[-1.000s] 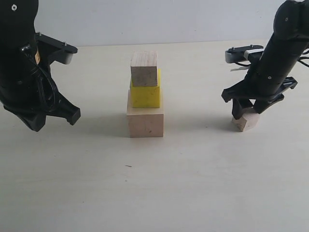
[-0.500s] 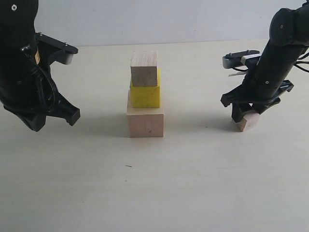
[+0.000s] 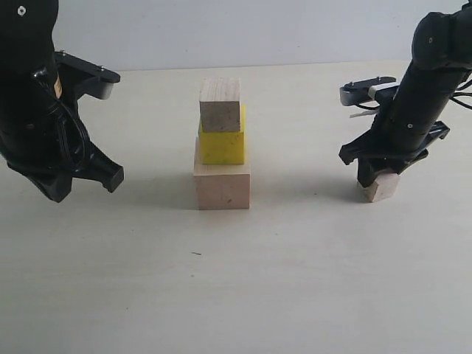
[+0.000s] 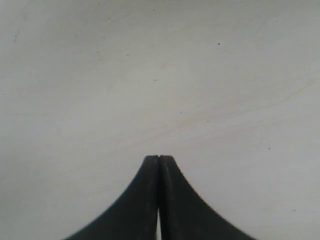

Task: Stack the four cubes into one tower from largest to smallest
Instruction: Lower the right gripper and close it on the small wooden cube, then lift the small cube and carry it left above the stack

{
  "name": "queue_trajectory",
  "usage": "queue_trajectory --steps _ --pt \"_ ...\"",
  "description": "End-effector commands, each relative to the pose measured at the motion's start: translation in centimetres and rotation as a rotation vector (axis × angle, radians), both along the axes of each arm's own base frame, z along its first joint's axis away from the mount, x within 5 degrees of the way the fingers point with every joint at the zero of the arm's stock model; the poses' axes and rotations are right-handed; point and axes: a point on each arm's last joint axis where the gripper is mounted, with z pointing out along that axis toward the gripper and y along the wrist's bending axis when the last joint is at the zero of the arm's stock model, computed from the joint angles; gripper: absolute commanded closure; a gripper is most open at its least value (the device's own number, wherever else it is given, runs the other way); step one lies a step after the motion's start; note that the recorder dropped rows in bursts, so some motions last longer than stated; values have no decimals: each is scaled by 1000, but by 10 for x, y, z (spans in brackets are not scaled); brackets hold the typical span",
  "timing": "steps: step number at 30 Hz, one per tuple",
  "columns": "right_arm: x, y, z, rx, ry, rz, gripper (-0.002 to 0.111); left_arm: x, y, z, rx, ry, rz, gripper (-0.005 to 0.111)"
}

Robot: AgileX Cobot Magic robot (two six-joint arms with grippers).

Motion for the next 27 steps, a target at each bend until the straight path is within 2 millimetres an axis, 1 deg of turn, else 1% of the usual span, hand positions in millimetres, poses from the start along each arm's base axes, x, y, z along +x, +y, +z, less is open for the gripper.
queue_trajectory --steps 1,3,4,5,6,7,8,9,10,11,12,13,14,15,16,17,18,19,20,21,24,27 --pt "0 -6 42 8 -127 14 108 -1 1 1 -6 1 -4 107" --pt "-1 -16 66 11 -215 16 108 -1 1 2 -7 0 -6 107" --pt "-3 -29 96 25 -329 -10 108 -2 1 4 -13 -5 -5 107" --pt "-5 -34 108 37 -380 -2 108 -3 1 5 -16 -10 -5 107" --pt "-7 -40 125 63 -455 7 108 -3 2 7 -20 -15 -8 107" --pt "-8 -43 135 104 -508 21 108 -4 2 10 -24 -22 -13 107" --pt "-12 -47 156 192 -623 90 108 -7 4 16 -37 -38 -15 107" --pt "-13 -49 162 228 -660 128 108 -8 5 20 -43 -48 -18 107" --pt "-14 -52 170 333 -724 208 108 -11 7 27 -60 -68 -21 107" --pt "-13 -53 169 371 -737 234 108 -13 7 31 -68 -77 -22 107" --pt "-10 -56 166 451 -769 289 108 -18 9 40 -97 -94 -34 107" --pt "-9 -57 163 479 -782 335 108 -20 9 43 -111 -99 -45 107" --pt "-4 -57 157 571 -818 405 108 -27 10 53 -157 -107 -76 107" --pt "-2 -55 154 632 -834 438 108 -30 10 57 -180 -112 -83 107" --pt "1 -49 149 767 -876 506 108 -37 11 66 -225 -122 -91 107" --pt "3 -46 146 849 -917 545 108 -40 12 70 -243 -129 -92 107" --pt "12 -44 137 866 -983 555 108 -43 13 76 -266 -154 -93 107" --pt "15 -40 132 876 -990 562 108 -45 15 80 -276 -171 -94 107" --pt "17 -31 123 863 -996 626 108 -47 16 84 -291 -192 -96 107" --pt "19 -27 116 863 -990 653 108 -48 16 86 -299 -200 -96 107" --pt "26 -5 96 917 -976 665 108 -51 17 92 -329 -229 -97 107" --pt "23 13 94 943 -952 701 108 -52 16 94 -355 -231 -93 107"
